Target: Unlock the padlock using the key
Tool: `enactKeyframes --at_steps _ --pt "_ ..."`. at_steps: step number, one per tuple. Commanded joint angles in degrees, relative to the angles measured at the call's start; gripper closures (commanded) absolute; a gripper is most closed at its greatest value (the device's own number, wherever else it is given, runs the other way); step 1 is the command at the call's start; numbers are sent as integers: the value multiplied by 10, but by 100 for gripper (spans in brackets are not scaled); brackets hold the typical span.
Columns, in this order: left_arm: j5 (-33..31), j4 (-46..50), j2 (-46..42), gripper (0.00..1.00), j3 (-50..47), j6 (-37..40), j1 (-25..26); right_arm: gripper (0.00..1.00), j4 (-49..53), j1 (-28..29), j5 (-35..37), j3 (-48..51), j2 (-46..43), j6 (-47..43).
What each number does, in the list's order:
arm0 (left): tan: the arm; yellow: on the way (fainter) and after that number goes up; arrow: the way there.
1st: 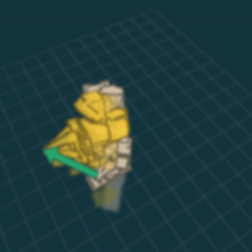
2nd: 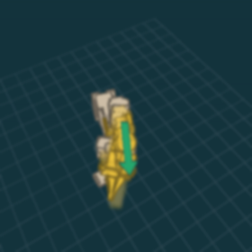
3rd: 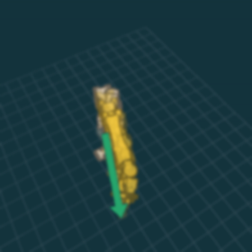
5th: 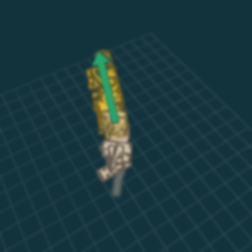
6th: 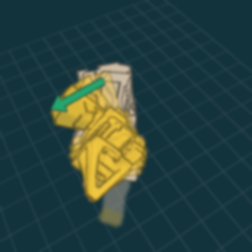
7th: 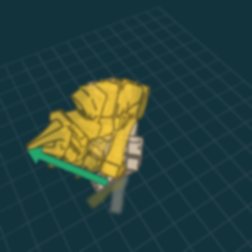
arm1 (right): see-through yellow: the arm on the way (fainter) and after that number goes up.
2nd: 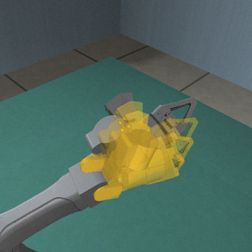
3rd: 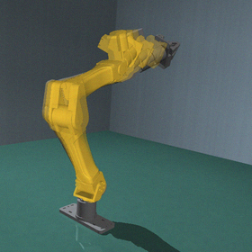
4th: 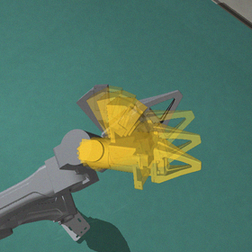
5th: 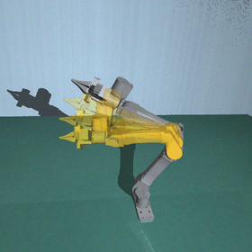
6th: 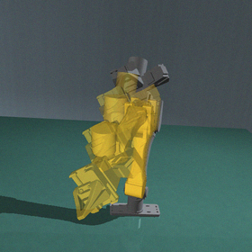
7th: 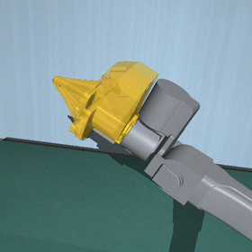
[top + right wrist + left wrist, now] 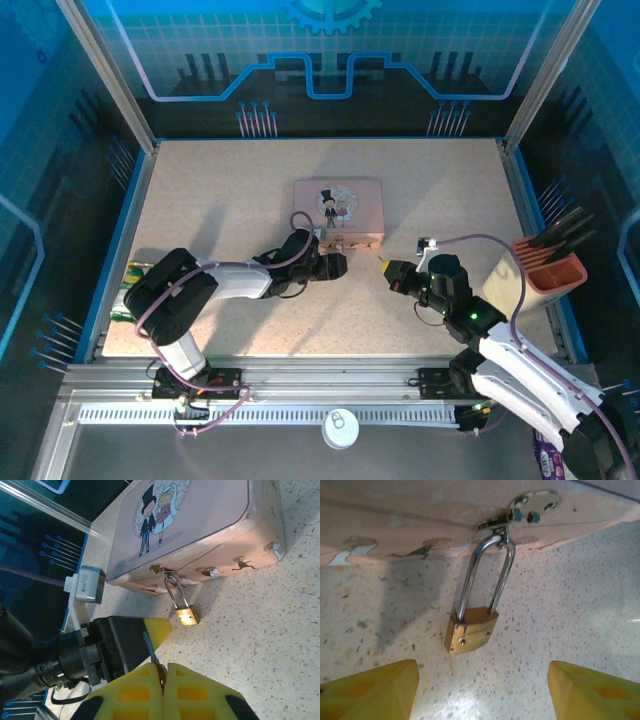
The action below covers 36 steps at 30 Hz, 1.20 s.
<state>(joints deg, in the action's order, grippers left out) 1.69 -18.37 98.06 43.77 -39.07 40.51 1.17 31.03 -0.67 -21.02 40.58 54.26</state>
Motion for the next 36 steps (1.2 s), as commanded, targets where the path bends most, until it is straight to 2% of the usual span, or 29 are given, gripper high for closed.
enactKeyframes --at_steps 1,18,36 --pt "-17 -10 27 32 37 2 1 100 -13 -2 -7 11 -6 7" --pt "-30 16 115 41 103 -10 13 100 -20 0 -7 37 -26 17" --pt "-33 3 135 64 110 -13 13 100 -15 0 -6 41 -30 21"
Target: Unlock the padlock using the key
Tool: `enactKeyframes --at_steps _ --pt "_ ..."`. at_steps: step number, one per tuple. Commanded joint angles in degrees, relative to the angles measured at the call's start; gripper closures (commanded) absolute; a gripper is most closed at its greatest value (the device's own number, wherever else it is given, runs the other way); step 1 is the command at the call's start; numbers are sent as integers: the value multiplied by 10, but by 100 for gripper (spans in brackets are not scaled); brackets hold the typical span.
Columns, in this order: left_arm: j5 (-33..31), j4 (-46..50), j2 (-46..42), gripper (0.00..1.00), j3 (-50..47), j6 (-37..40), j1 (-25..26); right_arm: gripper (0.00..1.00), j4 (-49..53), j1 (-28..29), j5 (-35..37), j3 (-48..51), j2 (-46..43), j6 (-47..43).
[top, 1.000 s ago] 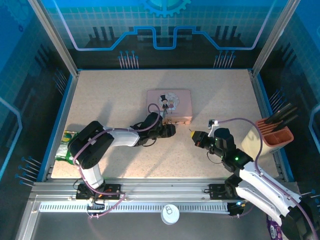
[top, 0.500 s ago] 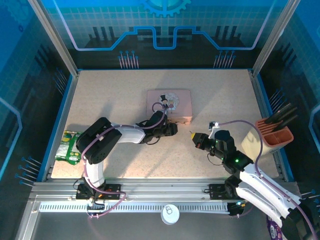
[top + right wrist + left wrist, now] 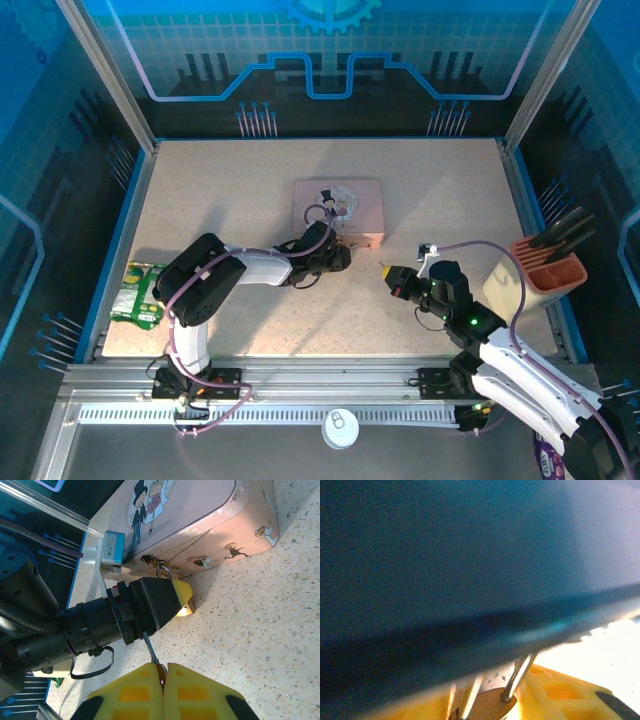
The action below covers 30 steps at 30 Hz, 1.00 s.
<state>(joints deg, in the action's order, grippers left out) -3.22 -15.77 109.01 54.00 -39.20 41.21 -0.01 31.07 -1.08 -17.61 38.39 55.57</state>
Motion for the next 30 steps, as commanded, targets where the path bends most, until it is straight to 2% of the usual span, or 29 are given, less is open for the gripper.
enactKeyframes --at_steps 1,15,25,30 --pt "17 -24 25 66 6 -12 7 100 -3 0 -1 6 -8 8" --pt "9 -36 -8 82 -27 -16 9 100 -1 0 -1 7 -7 10" --pt "31 -42 -55 85 -48 -36 9 100 -29 -8 -26 13 31 41" --pt "78 -41 -69 85 -39 -45 6 100 -49 -17 -48 22 47 61"
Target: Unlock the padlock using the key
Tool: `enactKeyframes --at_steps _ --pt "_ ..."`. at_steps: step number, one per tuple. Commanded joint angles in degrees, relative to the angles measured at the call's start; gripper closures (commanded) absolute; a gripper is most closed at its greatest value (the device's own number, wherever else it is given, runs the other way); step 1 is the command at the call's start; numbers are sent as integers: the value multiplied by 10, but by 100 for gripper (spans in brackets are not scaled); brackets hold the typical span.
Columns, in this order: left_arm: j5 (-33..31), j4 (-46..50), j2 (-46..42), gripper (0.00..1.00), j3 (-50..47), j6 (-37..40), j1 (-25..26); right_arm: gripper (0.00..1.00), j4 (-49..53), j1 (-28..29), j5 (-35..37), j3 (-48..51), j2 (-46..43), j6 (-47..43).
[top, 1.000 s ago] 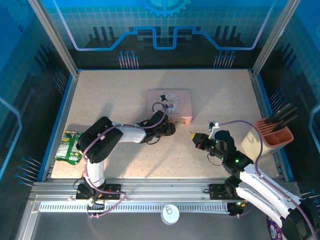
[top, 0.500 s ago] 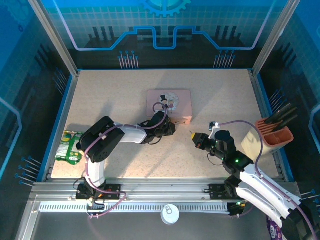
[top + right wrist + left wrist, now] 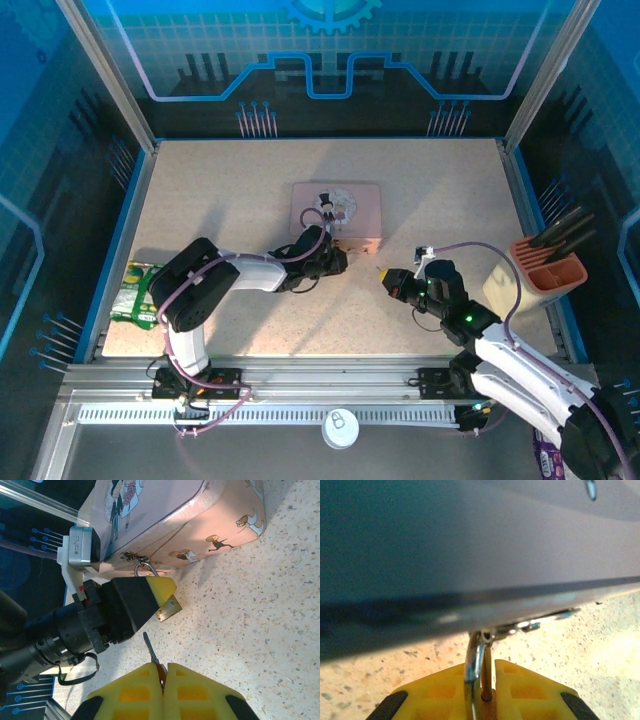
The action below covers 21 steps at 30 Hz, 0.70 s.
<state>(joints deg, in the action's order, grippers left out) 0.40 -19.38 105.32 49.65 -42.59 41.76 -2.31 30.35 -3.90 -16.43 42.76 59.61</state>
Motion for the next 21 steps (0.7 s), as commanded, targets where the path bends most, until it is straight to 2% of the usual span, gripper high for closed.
enactKeyframes --at_steps 1,9,21 --pt "54 -4 -33 85 6 -17 -2 100 -28 -11 -22 12 4 22" --pt "132 -51 -39 86 -1 -89 -30 100 -80 -15 -59 29 25 53" --pt "186 -101 -35 88 11 -180 -43 100 -178 -1 -79 54 69 119"
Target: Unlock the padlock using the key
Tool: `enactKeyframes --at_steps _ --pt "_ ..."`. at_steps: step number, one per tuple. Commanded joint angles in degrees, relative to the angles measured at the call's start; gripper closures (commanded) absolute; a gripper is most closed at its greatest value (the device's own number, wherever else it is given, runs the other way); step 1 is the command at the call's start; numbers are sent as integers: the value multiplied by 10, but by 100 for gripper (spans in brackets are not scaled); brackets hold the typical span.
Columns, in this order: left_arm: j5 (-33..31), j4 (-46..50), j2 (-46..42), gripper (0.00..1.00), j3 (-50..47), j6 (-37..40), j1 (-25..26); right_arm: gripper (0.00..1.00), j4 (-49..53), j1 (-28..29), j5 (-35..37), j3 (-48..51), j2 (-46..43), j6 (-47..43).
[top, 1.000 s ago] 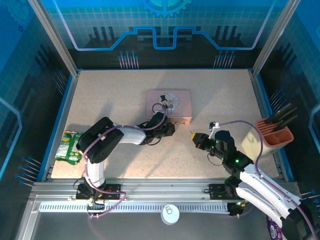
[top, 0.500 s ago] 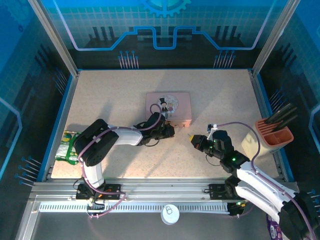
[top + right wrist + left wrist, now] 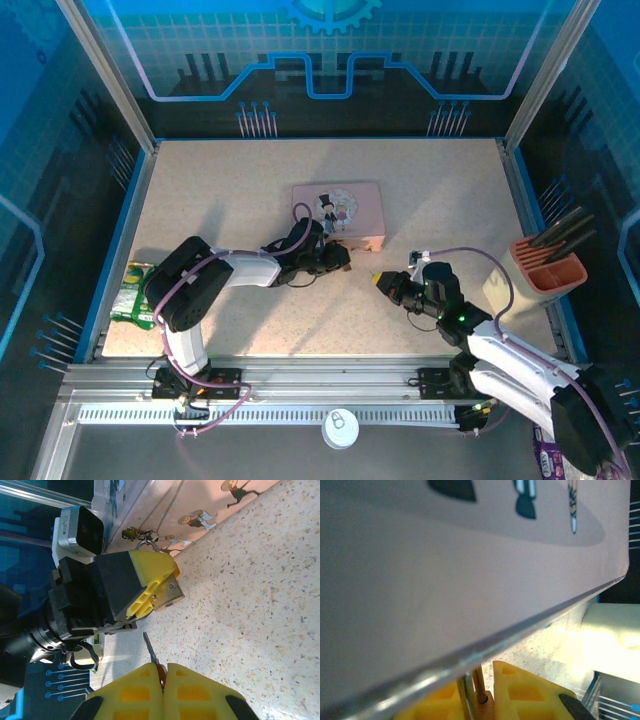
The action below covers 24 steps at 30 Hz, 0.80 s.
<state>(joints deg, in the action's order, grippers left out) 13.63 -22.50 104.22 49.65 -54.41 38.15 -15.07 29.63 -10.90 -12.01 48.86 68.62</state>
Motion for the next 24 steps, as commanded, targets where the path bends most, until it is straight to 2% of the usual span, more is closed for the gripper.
enactKeyframes --at_steps 1,8,18,24 --pt "56 -71 -24 88 12 -70 -8 100 -64 8 -9 12 16 36" --pt "68 -97 -22 89 15 -109 -11 100 -172 16 -26 23 92 84" --pt "69 -124 -19 90 11 -145 -11 100 -237 4 -33 25 152 106" --pt "71 -132 -18 90 9 -158 -11 100 -360 -13 -69 22 248 132"
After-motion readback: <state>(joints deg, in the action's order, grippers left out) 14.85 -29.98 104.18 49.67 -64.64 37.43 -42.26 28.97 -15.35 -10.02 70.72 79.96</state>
